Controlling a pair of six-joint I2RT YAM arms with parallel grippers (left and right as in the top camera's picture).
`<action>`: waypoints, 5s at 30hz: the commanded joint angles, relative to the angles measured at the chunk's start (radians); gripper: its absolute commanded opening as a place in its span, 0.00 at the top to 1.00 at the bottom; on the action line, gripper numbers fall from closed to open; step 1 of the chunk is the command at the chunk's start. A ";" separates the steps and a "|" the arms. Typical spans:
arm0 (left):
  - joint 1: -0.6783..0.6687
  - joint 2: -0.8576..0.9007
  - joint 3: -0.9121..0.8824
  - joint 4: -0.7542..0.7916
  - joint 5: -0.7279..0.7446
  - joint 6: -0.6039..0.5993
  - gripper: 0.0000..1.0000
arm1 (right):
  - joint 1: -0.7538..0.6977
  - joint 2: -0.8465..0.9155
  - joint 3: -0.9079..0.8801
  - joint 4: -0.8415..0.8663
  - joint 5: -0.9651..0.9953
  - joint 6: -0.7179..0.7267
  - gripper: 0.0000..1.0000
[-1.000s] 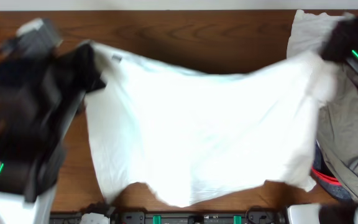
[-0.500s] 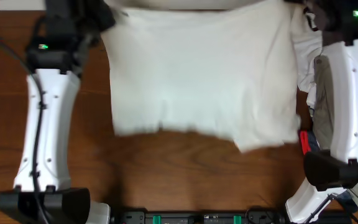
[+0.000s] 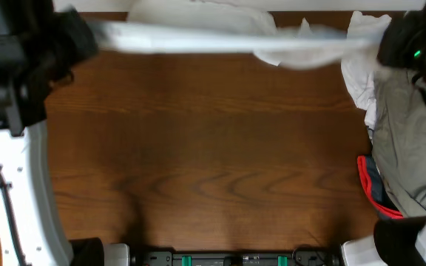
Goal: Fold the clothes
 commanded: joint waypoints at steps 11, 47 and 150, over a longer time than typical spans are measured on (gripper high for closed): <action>0.042 0.024 -0.428 -0.038 -0.352 0.016 0.94 | -0.005 0.061 -0.454 -0.072 0.024 0.011 0.99; -0.073 0.013 -0.770 0.428 -0.290 0.000 0.94 | -0.005 0.060 -0.953 0.573 0.000 0.011 0.99; -0.115 0.237 -1.072 0.706 -0.189 0.014 0.94 | 0.073 0.075 -1.321 0.808 -0.307 -0.050 0.85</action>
